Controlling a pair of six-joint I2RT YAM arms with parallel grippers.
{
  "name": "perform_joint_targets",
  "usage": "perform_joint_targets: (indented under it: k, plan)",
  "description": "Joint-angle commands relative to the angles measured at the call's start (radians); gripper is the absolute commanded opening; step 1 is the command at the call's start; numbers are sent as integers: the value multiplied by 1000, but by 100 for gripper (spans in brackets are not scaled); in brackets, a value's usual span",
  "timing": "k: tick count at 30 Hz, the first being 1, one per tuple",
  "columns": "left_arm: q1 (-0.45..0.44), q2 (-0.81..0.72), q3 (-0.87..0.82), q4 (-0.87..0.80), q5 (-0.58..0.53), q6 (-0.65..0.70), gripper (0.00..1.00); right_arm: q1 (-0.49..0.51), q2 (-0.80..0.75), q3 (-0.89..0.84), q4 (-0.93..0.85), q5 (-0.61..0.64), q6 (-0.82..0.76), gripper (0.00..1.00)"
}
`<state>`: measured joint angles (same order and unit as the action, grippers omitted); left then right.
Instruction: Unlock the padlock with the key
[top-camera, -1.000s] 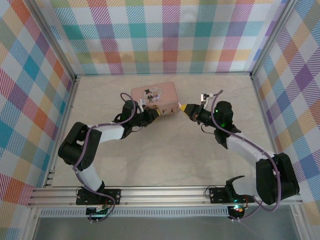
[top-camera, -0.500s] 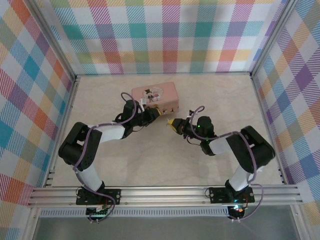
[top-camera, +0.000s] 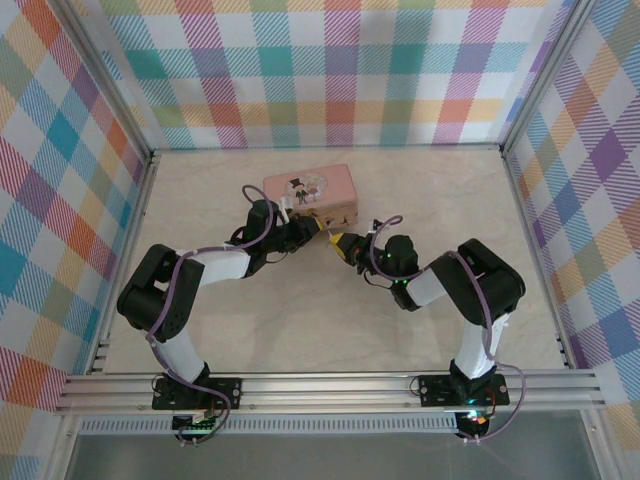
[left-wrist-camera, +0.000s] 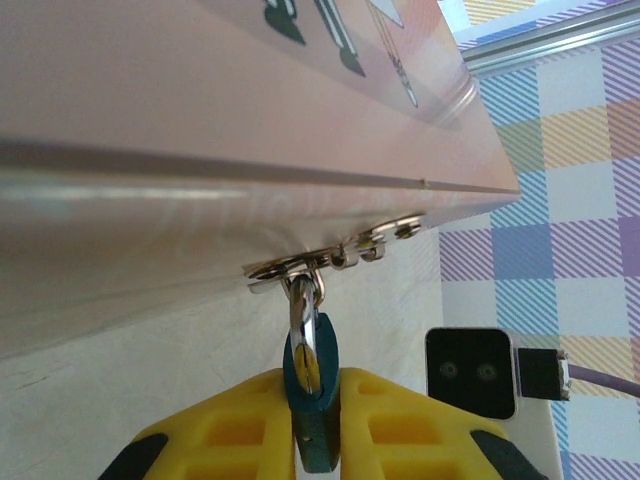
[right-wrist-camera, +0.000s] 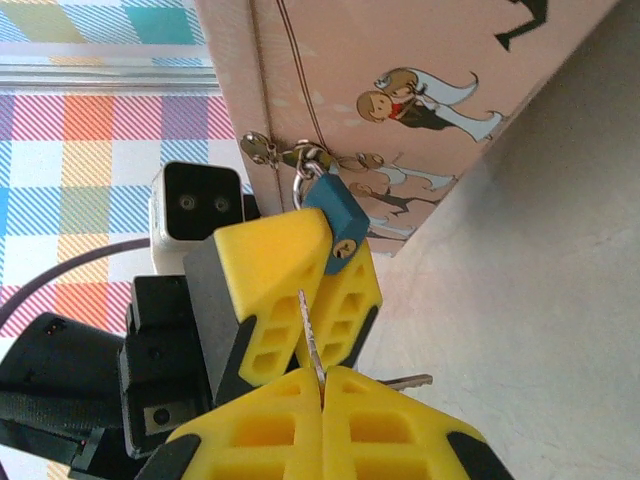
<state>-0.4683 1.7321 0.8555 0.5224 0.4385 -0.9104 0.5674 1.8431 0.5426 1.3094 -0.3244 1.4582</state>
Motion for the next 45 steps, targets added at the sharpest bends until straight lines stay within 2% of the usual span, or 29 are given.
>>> perform_joint_targets:
  k: [1, 15, 45]
  plan:
    - [-9, -30, 26, 85, 9, -30, 14, 9, 24, 31, 64, 13, 5, 0]
    - [-10, -31, 36, 87, 14, -36, 14, 12, 105, 84, 85, -1, 23, 0]
    - [-11, -32, 22, 100, 11, -39, 14, 26, 112, 108, 95, -21, 18, 0]
